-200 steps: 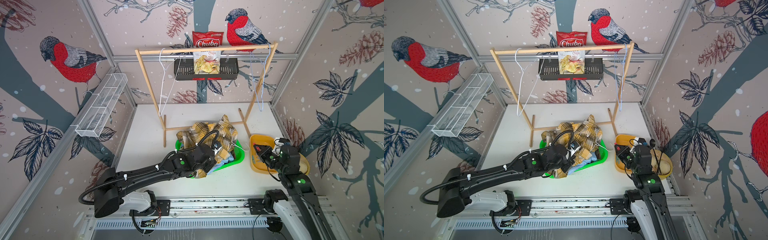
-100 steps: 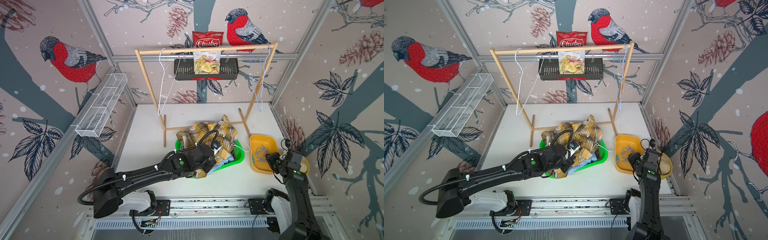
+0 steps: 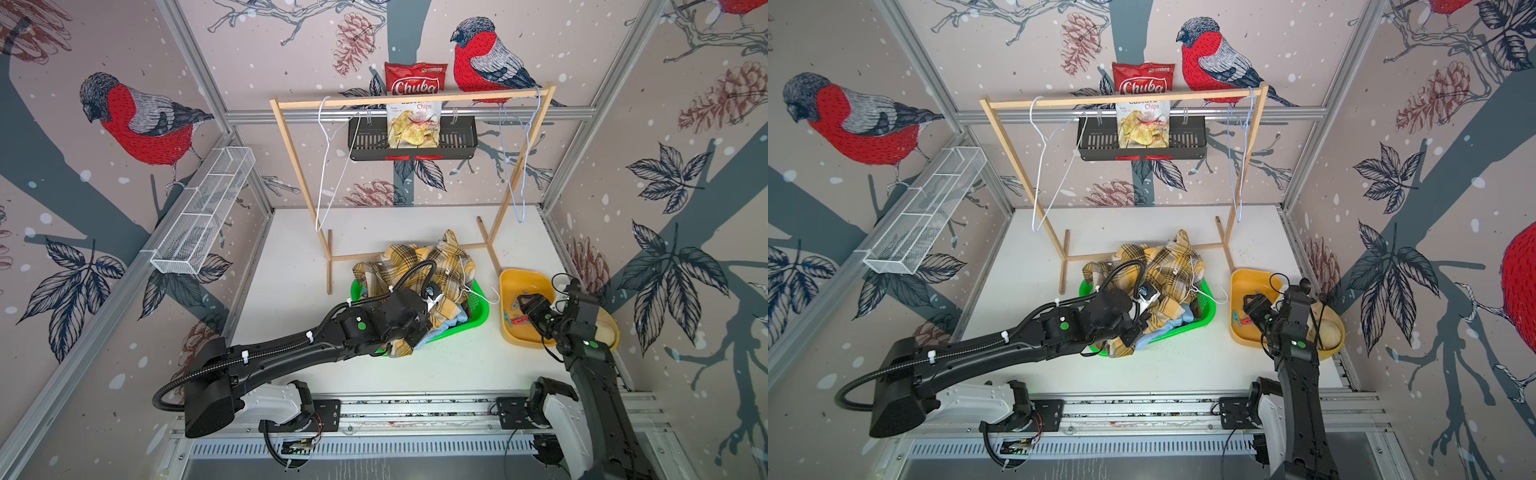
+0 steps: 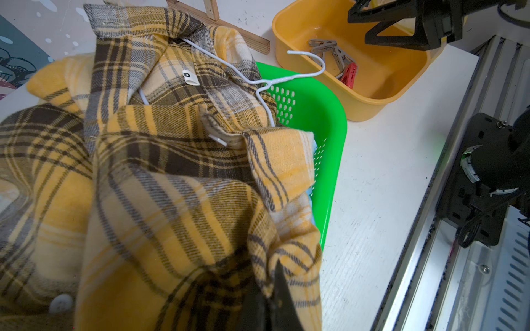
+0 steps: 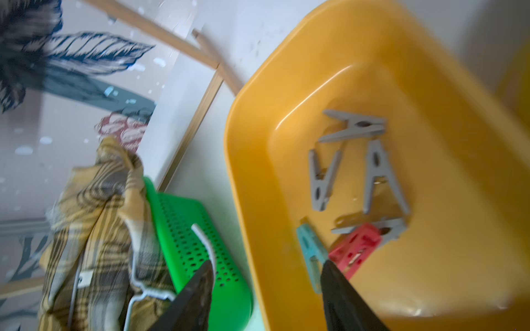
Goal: Remove the clothespins securing long-sleeve shirts to the hanger
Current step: Place the clamp in the storage box, then remove the long-sleeve shirt from the hanger.
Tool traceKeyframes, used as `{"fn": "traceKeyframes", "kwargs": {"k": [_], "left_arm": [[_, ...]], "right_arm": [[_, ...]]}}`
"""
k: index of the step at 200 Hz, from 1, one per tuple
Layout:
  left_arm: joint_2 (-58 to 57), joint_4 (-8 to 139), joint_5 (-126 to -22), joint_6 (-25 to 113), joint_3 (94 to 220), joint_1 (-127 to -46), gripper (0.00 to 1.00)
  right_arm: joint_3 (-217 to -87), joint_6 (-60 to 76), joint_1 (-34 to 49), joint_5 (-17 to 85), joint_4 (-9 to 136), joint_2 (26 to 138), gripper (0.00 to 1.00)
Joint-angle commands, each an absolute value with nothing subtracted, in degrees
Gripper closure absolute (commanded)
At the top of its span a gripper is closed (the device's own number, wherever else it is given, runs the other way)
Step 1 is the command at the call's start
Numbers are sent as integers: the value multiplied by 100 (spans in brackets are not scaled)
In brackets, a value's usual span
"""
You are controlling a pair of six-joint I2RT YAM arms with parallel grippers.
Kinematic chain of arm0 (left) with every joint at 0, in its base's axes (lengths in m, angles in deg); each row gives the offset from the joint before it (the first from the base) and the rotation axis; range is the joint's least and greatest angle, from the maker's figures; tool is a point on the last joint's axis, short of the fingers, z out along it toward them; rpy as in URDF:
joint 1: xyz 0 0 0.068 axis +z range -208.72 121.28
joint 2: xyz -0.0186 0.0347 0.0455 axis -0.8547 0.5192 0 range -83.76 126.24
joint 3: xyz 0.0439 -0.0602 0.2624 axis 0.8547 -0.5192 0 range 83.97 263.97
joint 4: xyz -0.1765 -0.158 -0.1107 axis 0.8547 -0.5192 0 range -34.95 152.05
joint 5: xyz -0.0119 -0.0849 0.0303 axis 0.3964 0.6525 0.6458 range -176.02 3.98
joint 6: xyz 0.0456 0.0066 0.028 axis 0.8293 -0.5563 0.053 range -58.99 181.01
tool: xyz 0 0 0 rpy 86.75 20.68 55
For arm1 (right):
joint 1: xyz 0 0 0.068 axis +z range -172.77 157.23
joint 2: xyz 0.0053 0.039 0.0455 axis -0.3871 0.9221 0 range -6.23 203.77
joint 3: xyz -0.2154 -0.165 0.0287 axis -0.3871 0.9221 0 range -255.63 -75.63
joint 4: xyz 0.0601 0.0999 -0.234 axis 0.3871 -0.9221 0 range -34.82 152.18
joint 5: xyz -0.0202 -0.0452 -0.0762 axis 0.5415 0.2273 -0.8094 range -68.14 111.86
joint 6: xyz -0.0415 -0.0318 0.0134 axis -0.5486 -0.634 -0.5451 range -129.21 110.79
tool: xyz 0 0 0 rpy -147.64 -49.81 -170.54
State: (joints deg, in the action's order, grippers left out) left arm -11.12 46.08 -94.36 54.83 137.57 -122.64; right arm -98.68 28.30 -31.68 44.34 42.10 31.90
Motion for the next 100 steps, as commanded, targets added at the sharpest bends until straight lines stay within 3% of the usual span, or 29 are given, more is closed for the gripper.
{"fn": "traceKeyframes", "kwargs": {"k": [1,41,69,100], "left_arm": [[-1099,4655,-9615,5389,13775,-12238,100],[-977,4645,-9583,5371,13800,-12235,100],[-957,4649,-9573,5371,13802,-12235,100],[-930,4655,-9554,5361,13802,-12235,100]], "right_arm": [[-9683,3128,-2471,4644,4706,2793,41],[-9334,3928,-1174,4409,5546,2292,53],[-9354,4251,-351,3976,6028,2508,52],[-9110,4578,-22,3958,6879,3036,51]]}}
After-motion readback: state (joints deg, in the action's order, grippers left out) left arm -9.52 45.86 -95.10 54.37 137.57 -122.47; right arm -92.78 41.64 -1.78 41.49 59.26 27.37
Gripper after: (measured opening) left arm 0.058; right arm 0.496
